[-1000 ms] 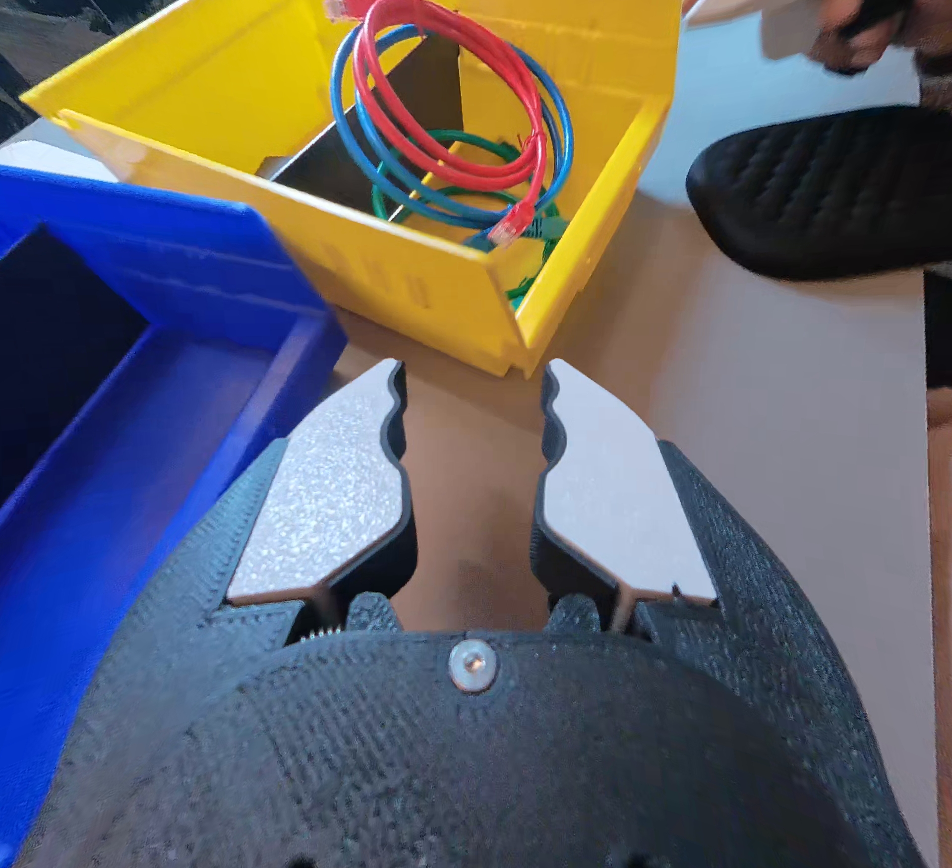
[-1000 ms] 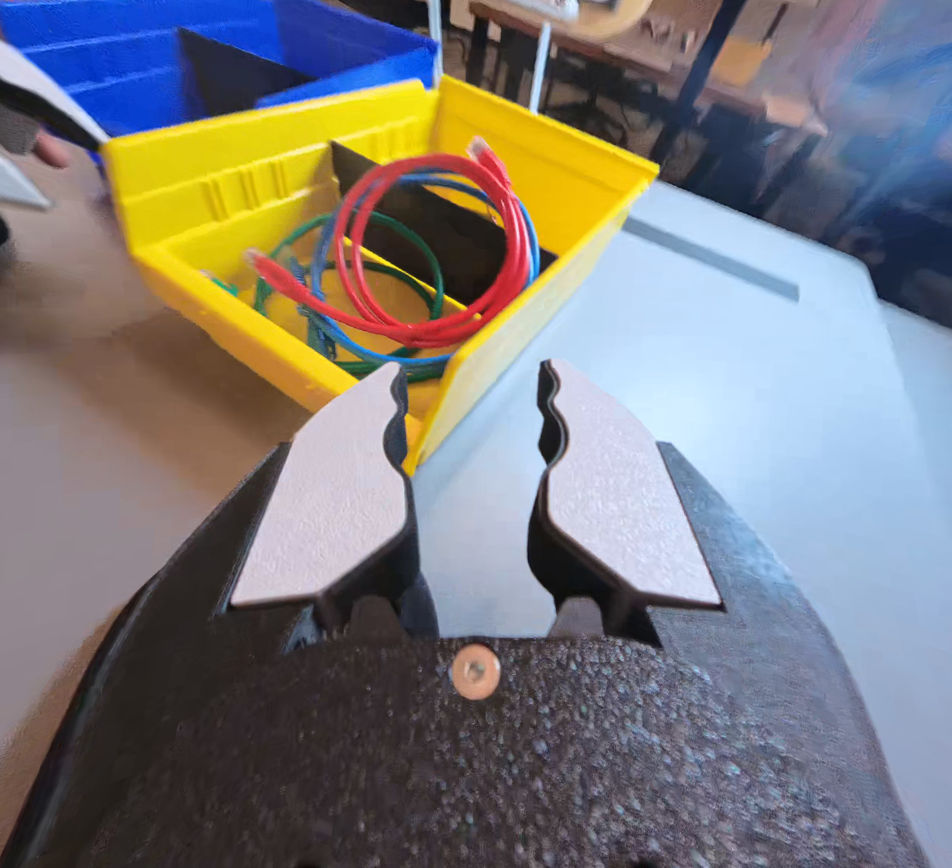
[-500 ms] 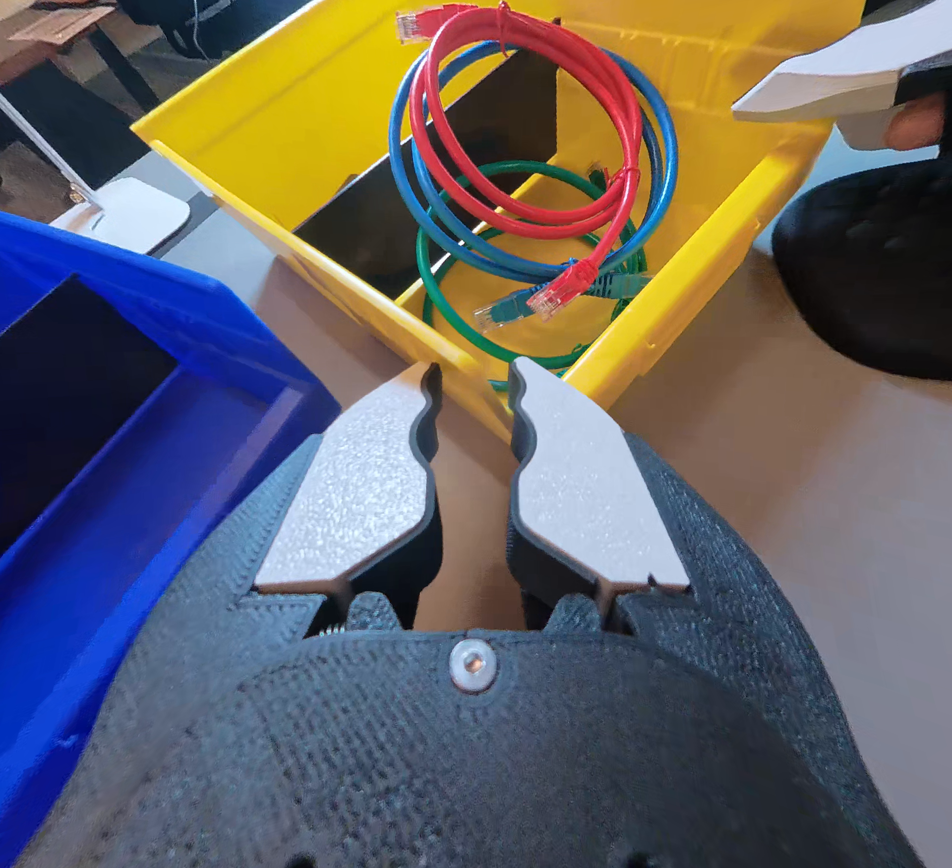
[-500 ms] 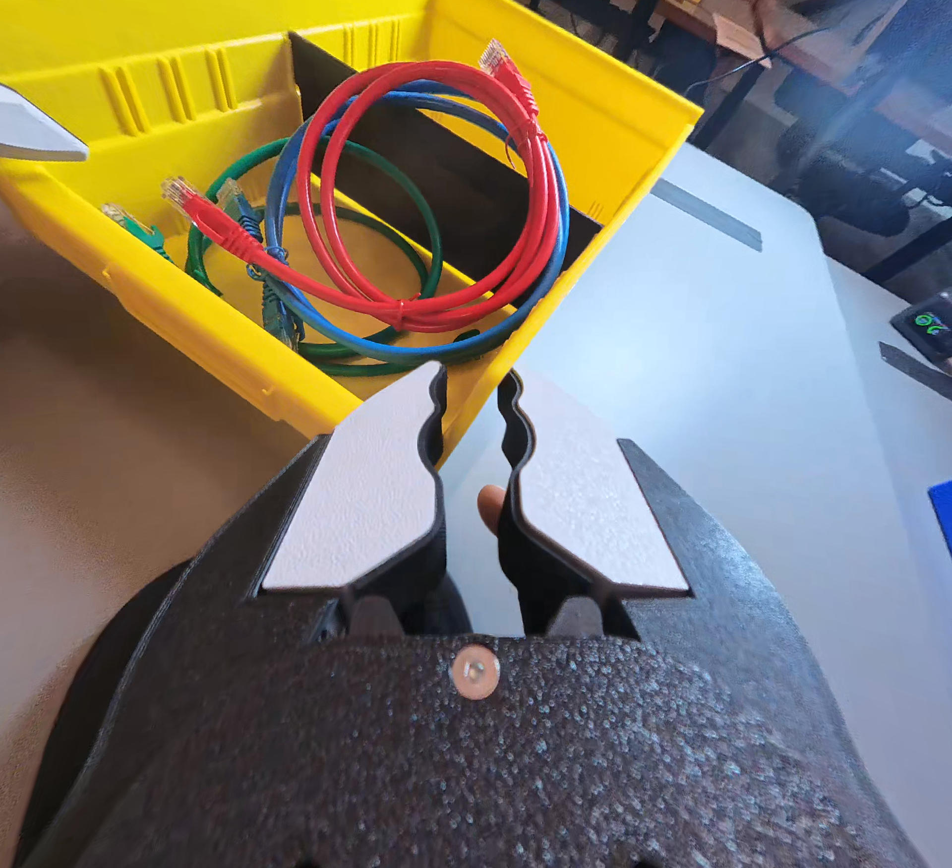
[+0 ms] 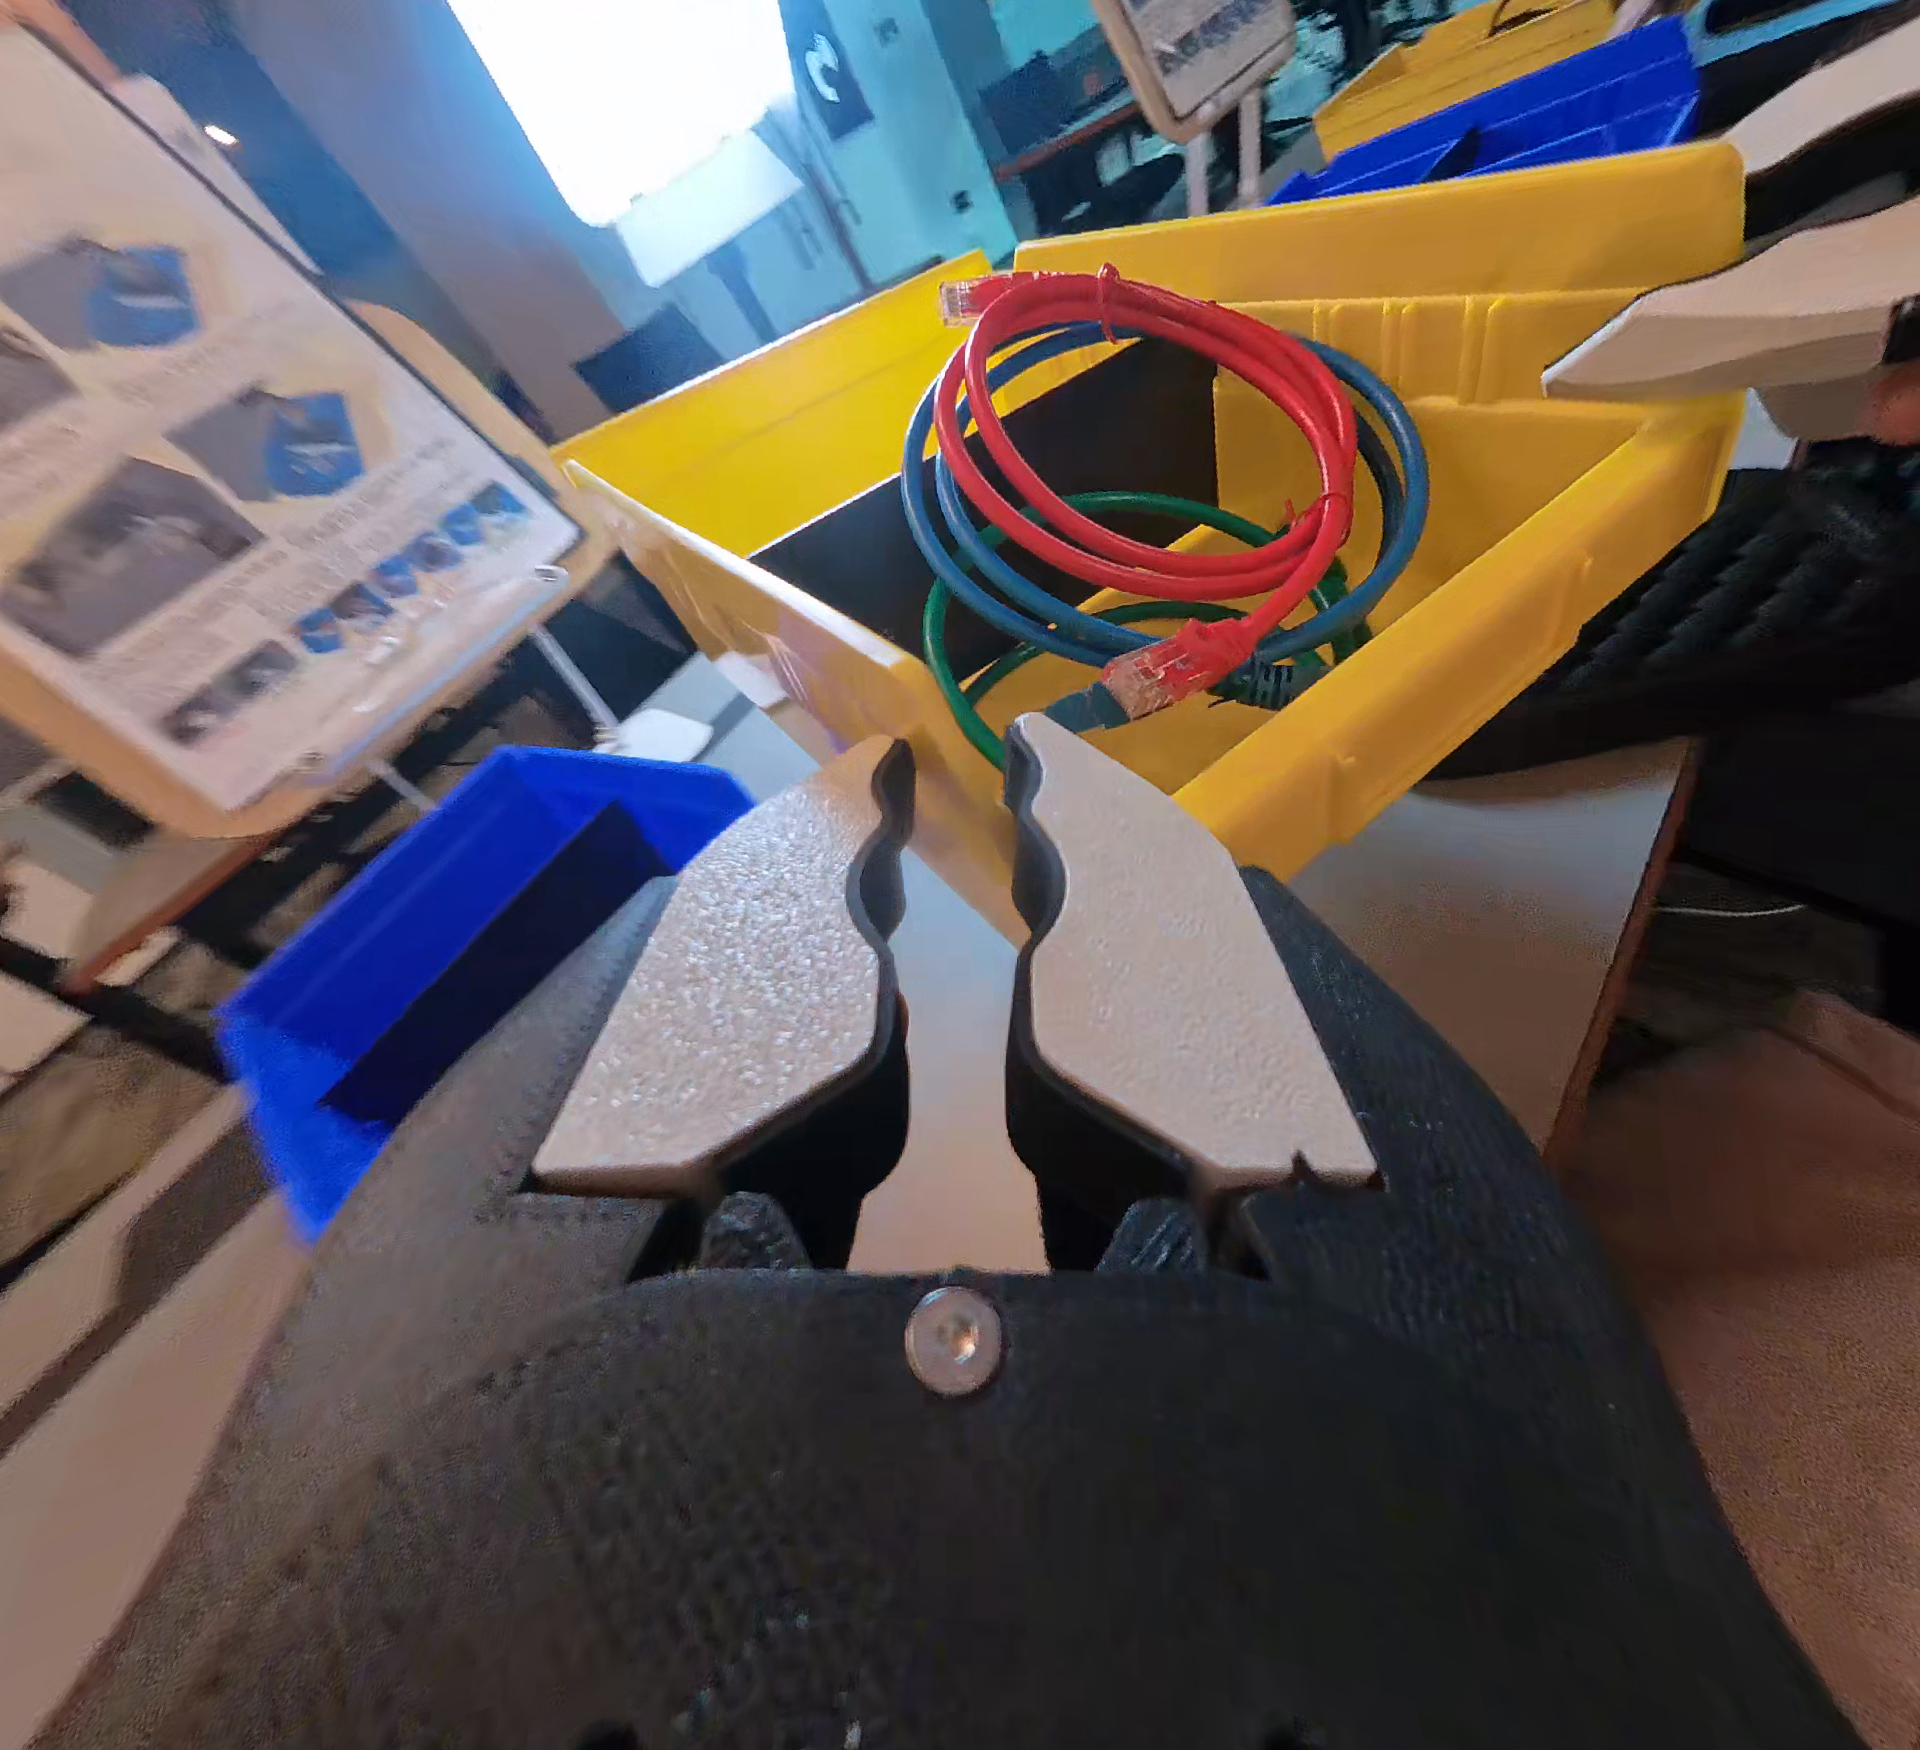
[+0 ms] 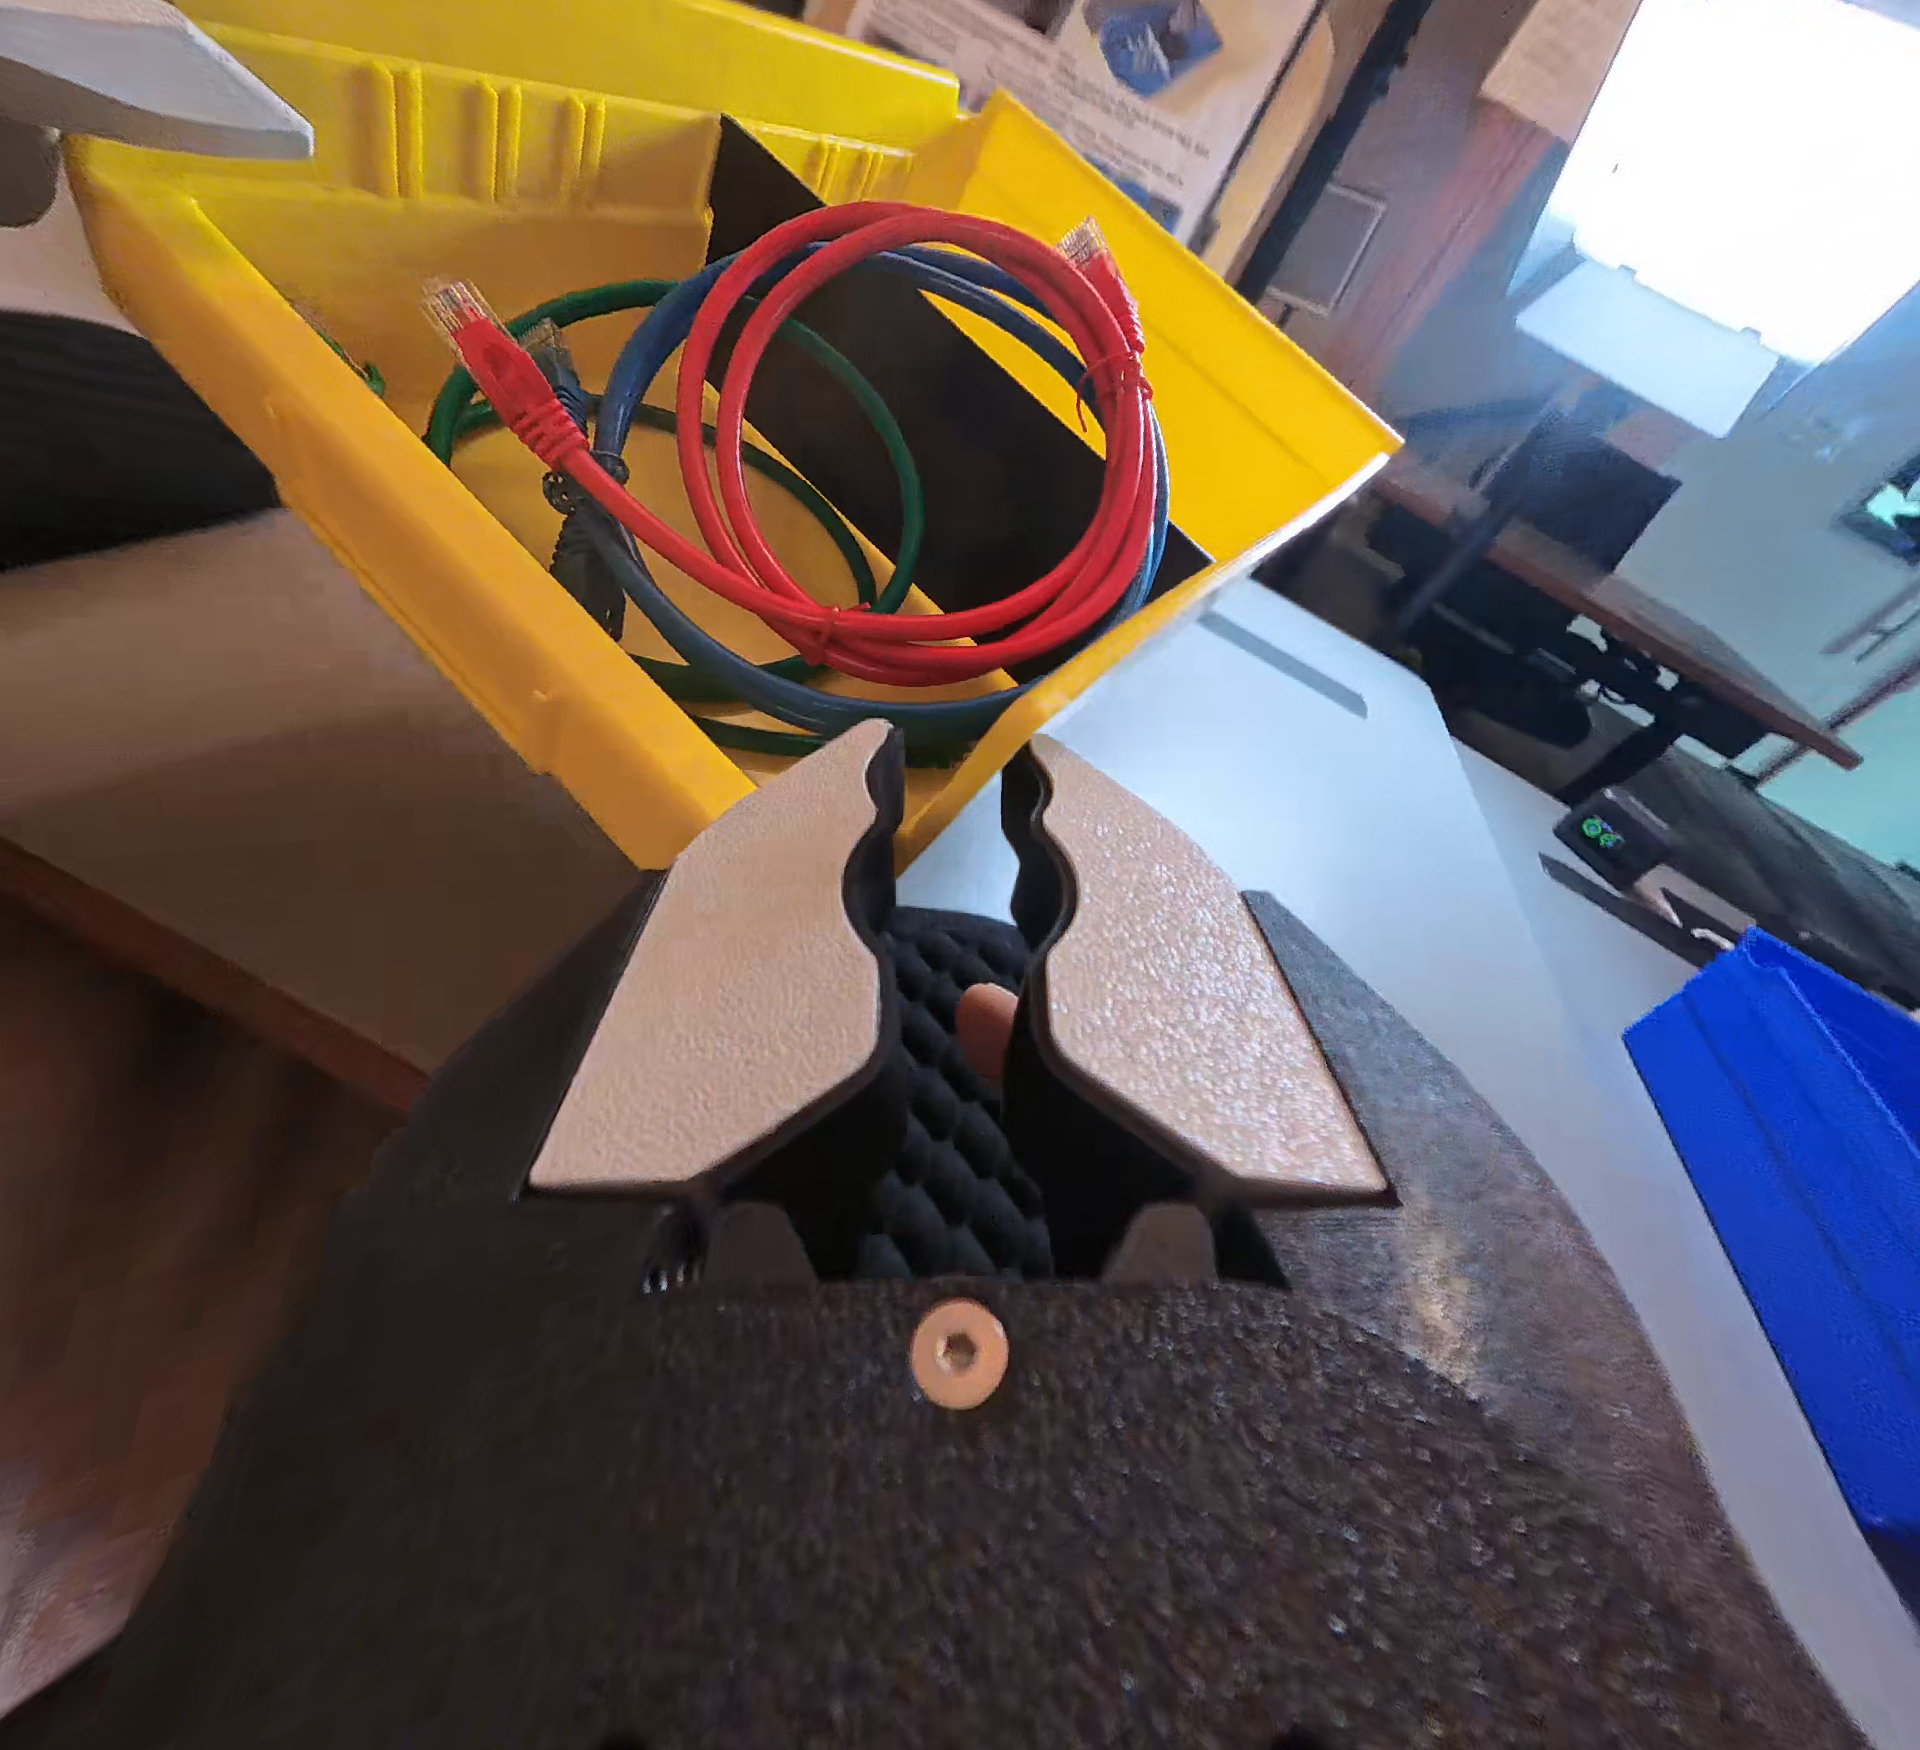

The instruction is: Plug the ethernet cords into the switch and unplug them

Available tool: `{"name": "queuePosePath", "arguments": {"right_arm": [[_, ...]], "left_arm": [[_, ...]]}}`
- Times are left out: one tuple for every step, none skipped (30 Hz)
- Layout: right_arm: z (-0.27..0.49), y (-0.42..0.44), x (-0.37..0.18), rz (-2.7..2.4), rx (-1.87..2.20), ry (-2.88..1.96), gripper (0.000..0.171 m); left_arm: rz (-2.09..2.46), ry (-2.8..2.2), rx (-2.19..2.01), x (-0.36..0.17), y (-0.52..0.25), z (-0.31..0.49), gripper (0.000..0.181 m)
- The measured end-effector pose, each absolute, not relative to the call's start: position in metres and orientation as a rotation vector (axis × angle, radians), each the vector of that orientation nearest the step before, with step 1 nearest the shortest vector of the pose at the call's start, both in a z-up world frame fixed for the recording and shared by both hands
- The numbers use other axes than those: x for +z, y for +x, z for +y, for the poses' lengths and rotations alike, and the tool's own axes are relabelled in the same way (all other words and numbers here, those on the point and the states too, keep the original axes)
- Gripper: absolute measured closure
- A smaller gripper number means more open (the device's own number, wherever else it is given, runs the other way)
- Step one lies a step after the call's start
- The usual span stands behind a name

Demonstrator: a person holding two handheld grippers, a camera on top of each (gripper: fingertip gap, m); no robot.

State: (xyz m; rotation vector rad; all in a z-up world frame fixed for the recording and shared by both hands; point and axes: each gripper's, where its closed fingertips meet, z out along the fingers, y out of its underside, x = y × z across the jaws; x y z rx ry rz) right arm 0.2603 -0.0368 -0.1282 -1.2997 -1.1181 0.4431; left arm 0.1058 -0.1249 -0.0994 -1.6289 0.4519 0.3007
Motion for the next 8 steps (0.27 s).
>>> {"name": "queuePosePath", "arguments": {"right_arm": [[-0.051,0.258,-0.121,-1.126,0.470,-1.270,0.153],[-0.064,0.252,-0.115,-1.141,0.493,-1.240,0.153],[-0.077,0.243,-0.109,-1.158,0.529,-1.211,0.153],[-0.090,0.230,-0.104,-1.177,0.567,-1.181,0.153],[-0.102,0.215,-0.101,-1.199,0.600,-1.151,0.153],[-0.115,0.198,-0.098,-1.220,0.638,-1.122,0.153],[-0.127,0.179,-0.096,-1.241,0.676,-1.096,0.153],[-0.140,0.159,-0.094,-1.262,0.713,-1.070,0.153]], "left_arm": [[0.451,-1.618,0.353,-0.092,0.104,-0.142,0.165],[0.444,-1.611,0.402,-0.086,0.100,-0.161,0.165],[0.431,-1.604,0.451,-0.080,0.094,-0.180,0.165],[0.411,-1.599,0.497,-0.075,0.086,-0.199,0.165],[0.386,-1.595,0.545,-0.071,0.077,-0.219,0.165],[0.357,-1.593,0.597,-0.067,0.065,-0.239,0.165],[0.328,-1.593,0.644,-0.065,0.053,-0.258,0.165],[0.297,-1.597,0.688,-0.063,0.040,-0.276,0.164]]}}
